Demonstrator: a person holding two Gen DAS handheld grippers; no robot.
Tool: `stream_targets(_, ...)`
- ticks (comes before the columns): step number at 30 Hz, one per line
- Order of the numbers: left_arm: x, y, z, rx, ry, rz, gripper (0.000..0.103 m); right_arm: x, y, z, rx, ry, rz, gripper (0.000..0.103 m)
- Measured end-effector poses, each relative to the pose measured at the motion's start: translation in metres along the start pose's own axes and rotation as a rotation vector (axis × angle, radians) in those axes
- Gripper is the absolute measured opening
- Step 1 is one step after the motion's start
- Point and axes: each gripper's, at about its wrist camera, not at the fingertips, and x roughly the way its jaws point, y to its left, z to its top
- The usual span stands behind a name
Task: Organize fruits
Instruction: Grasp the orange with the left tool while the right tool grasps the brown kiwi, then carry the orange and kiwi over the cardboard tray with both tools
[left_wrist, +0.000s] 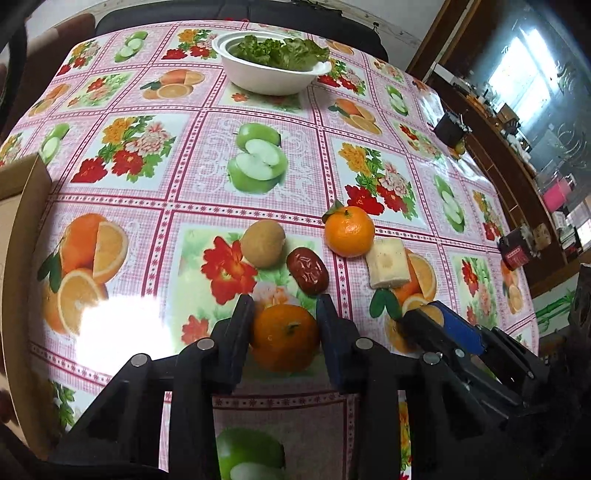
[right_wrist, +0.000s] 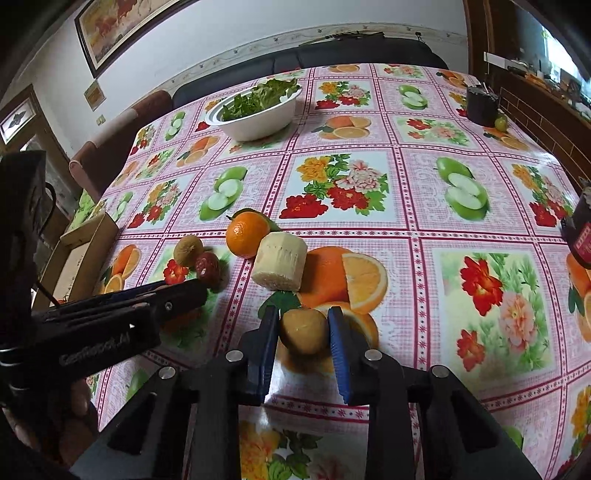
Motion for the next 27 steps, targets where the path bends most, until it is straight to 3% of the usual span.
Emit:
stream_targets(9,-0.043,0.017,-0.018,0.006,-0.070,0.087,0.032,-0.025,0.007,-0.001,0.007,-0.034,0.031,0.028)
stream_targets(21,-0.090,0.053,-0.032,-0.021,-0.149,0.301,0.032,-0.055,0.056,0.006,-0.058,-0.084,0.110,0.028)
stream_targets(27,-0.103,0.072,-0.038,-0.049,-0.170,0.335,0.033,-0.053,0.078,0.006,-0.087,-0.073,0.133,0.028)
